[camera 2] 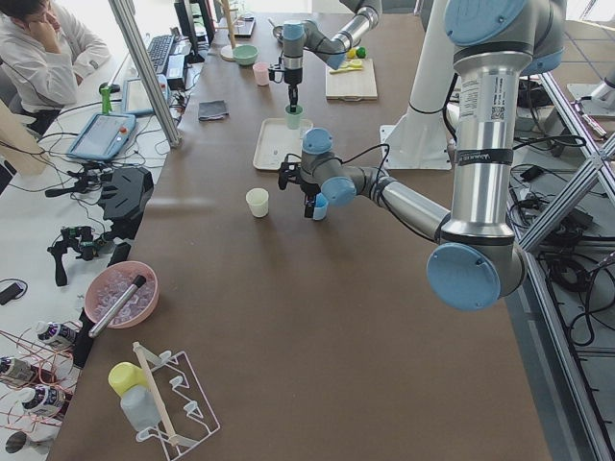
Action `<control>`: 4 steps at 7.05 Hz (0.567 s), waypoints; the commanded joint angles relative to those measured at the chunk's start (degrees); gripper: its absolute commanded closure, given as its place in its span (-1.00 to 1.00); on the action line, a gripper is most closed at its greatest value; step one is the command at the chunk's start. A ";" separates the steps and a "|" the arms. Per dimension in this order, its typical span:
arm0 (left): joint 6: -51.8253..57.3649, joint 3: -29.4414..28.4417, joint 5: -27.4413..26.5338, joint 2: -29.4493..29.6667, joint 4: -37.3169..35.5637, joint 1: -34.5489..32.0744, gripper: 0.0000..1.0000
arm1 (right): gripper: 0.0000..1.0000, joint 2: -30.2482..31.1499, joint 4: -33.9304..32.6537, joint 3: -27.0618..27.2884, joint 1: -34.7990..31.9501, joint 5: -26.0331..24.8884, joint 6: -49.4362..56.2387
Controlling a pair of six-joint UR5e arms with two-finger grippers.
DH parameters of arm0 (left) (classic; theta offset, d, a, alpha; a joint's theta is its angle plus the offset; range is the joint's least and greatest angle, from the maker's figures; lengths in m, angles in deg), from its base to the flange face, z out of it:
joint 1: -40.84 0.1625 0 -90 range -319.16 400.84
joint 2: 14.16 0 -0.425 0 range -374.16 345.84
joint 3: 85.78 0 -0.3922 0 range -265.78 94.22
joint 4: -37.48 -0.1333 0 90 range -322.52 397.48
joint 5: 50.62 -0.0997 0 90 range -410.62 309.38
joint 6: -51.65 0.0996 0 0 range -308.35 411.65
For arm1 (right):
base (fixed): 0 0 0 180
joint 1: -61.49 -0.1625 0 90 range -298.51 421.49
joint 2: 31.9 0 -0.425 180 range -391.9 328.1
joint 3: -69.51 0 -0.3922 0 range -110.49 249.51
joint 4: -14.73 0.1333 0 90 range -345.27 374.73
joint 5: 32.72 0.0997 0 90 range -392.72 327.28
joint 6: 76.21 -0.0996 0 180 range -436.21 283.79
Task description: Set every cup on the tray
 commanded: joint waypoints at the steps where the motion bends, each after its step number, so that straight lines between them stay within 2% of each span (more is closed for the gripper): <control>1: 0.05 -1.10 -0.60 0.33 0.07 2.90 -0.63 | -0.85 -0.61 0.43 -0.17 -0.89 -0.43 -0.11; 3: -0.04 -2.24 -0.60 0.50 0.07 3.43 0.87 | -0.71 0.60 1.22 0.61 -5.01 1.67 -0.12; 4: -0.12 -2.34 -0.34 2.16 -0.02 3.43 1.00 | -0.63 2.79 1.31 0.97 -8.59 4.99 0.67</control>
